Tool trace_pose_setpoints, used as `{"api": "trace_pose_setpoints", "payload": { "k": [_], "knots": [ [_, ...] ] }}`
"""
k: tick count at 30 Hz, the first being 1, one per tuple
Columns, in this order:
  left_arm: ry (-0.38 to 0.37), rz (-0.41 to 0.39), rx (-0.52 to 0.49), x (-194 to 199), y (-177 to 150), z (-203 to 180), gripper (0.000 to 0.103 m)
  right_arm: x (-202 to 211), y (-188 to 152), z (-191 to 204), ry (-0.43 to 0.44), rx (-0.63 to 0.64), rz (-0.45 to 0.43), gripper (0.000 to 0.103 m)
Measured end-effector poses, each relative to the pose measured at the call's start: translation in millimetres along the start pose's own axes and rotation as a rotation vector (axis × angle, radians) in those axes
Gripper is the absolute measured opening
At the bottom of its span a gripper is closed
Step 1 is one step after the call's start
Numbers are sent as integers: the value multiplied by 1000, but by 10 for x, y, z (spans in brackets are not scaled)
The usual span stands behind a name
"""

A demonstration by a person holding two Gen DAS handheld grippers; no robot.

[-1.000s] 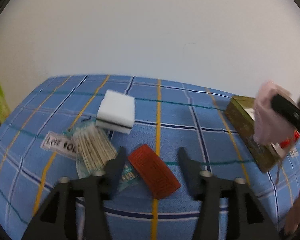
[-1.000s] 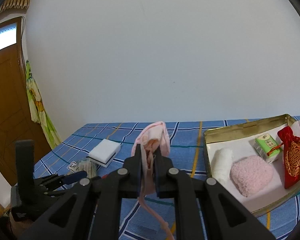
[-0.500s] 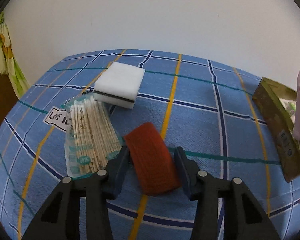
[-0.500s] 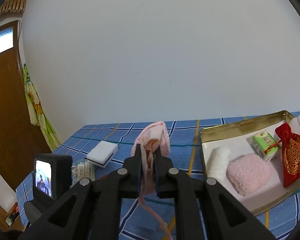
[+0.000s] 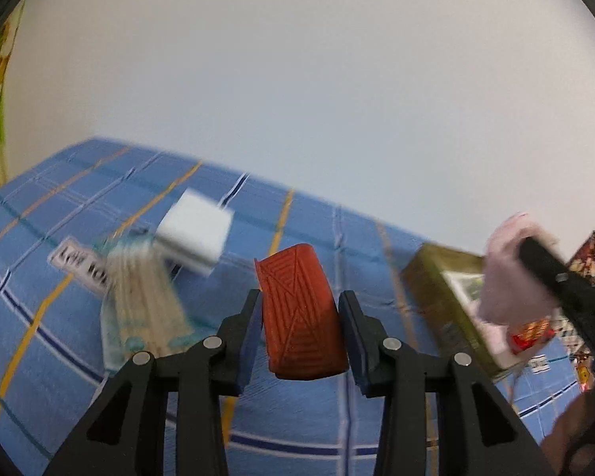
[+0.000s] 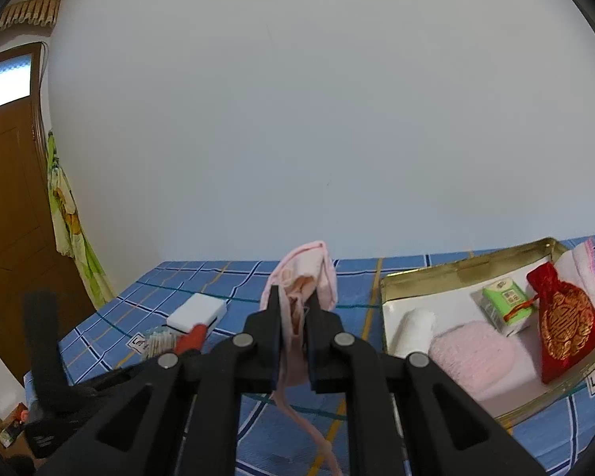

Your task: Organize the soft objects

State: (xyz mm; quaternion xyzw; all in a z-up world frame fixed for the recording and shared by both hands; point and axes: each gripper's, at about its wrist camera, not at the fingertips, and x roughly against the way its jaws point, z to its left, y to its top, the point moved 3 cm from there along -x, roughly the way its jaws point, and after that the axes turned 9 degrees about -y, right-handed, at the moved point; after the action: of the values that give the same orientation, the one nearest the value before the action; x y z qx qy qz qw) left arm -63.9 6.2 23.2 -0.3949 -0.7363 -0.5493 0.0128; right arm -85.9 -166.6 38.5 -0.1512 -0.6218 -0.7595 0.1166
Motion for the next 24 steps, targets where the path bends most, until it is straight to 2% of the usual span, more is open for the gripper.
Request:
{"api": "trace_pose_setpoints", "payload": {
  "k": [7,24],
  "knots": [
    [-24,-59,-51,127,75,-232,41,66,24,-114,-11,-7,-18,10],
    [-39,-68,-96,69,139,-598,41,69,25,-406,-55,-9,-2,10]
  ]
}}
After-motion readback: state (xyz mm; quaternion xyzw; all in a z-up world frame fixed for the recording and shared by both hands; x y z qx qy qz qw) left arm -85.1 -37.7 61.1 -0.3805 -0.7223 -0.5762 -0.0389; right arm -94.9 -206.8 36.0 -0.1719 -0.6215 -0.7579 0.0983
